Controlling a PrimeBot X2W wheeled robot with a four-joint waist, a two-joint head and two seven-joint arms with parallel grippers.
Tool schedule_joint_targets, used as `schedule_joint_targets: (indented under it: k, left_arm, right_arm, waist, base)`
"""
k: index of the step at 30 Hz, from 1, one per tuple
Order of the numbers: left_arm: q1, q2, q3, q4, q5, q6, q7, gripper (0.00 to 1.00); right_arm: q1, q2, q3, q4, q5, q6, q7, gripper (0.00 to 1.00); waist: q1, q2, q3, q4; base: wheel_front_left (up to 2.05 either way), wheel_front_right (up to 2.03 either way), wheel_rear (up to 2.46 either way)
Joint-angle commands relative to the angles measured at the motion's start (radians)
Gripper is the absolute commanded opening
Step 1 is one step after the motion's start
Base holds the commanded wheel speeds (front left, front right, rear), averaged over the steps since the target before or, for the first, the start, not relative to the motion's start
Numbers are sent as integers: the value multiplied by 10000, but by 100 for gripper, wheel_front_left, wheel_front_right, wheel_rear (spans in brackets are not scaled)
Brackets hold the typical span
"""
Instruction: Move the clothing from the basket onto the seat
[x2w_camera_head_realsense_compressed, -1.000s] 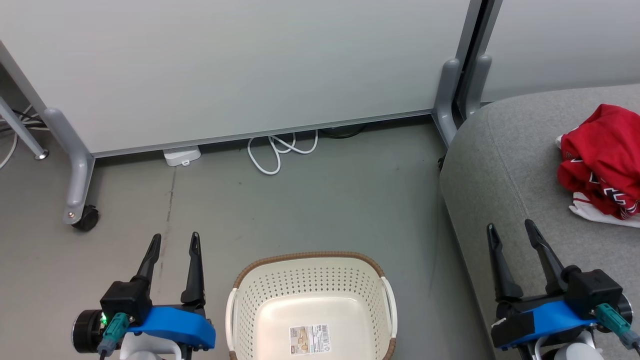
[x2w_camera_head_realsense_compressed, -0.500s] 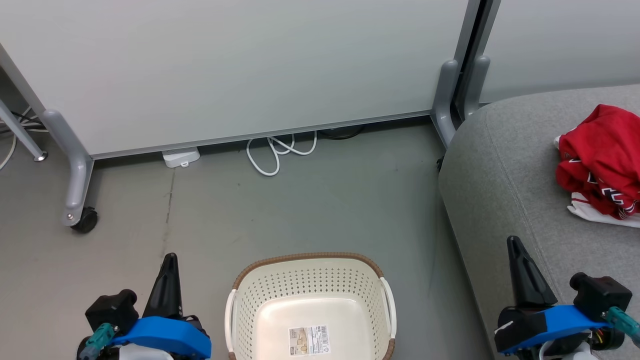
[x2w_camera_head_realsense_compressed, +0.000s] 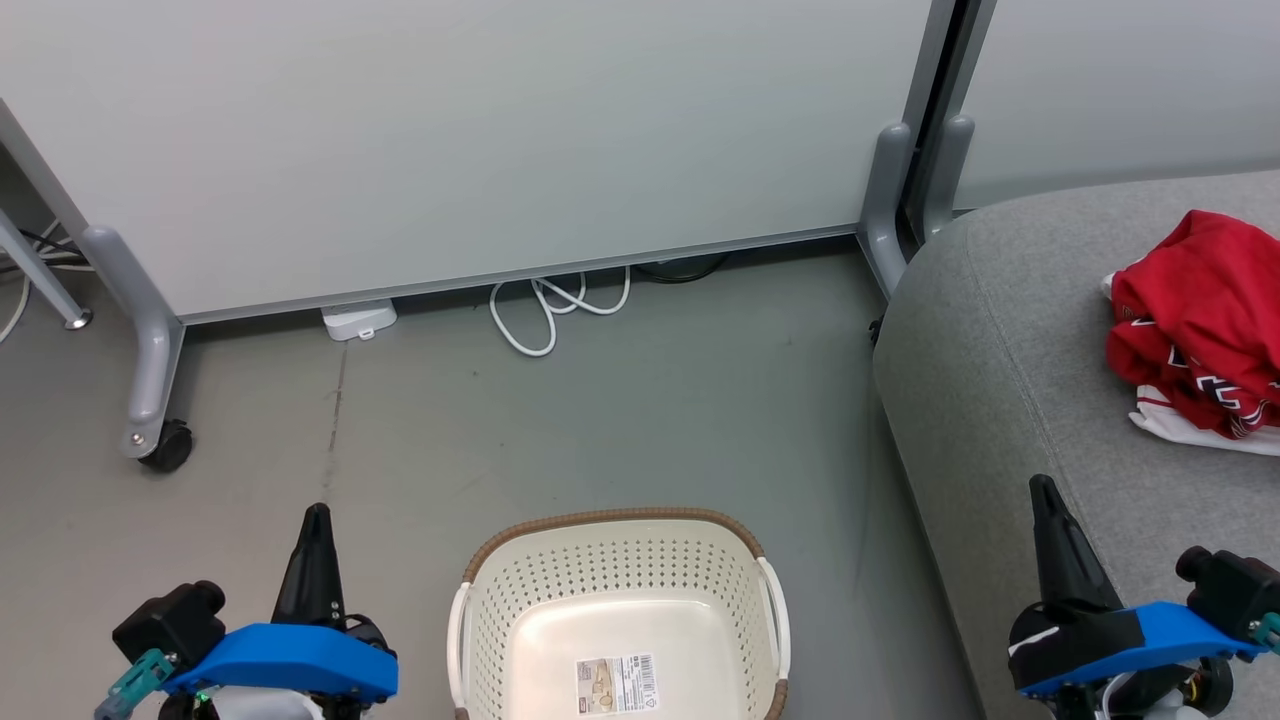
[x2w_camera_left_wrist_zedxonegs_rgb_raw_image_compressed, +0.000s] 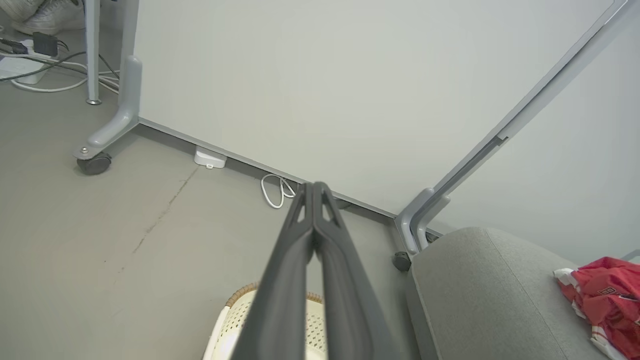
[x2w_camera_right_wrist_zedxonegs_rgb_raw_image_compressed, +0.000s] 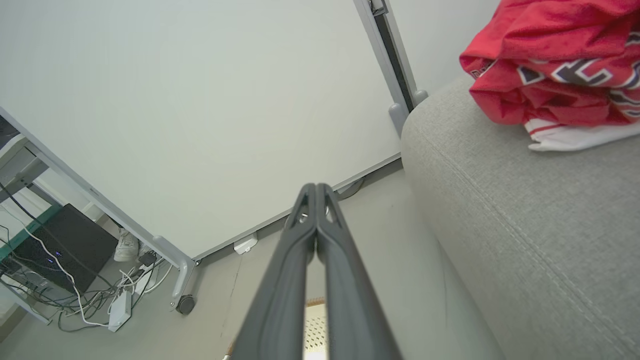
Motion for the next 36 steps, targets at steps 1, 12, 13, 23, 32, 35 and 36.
schedule_joint_targets:
  k: [1, 12, 13, 23, 32, 35, 36]
  left_arm:
    - [-223, 22, 58, -195, -344, -23, 75, 0]
    - [-253, 16, 217, -361, -1980, -33, 486, 0]
    - [-255, 15, 230, -375, -2116, -34, 521, 0]
    - [-274, 10, 350, -503, -3432, -44, 858, 0]
    - [-297, 6, 461, -609, -4510, -52, 1134, 0]
    - [-303, 4, 496, -643, -4847, -55, 1225, 0]
    - [-304, 4, 508, -654, -4958, -56, 1246, 0]
  right_arm:
    - [-181, -11, -55, -153, 364, 0, 65, 0]
    - [-230, 10, -165, -151, 2018, 1, 481, 0]
    - [-235, 12, -175, -151, 2163, 1, 518, 0]
    - [-281, 30, -264, -147, 3505, 1, 851, 0]
    - [-316, 45, -340, -143, 4595, 1, 1140, 0]
    - [-329, 49, -367, -142, 4932, 1, 1228, 0]
    - [-333, 51, -374, -141, 5041, 1, 1242, 0]
  waist:
    - [0, -1, -5, -4]
    - [0, -1, -50, -41]
    - [0, -1, -54, -45]
    - [0, -1, -95, -79]
    - [0, -1, -132, -110]
    - [0, -1, -144, -120]
    - [0, -1, -148, -123]
  base:
    - [0, 0, 0]
    - [0, 0, 0]
    - [0, 0, 0]
    - [0, 0, 0]
    - [0, 0, 0]
    - [0, 0, 0]
    - [0, 0, 0]
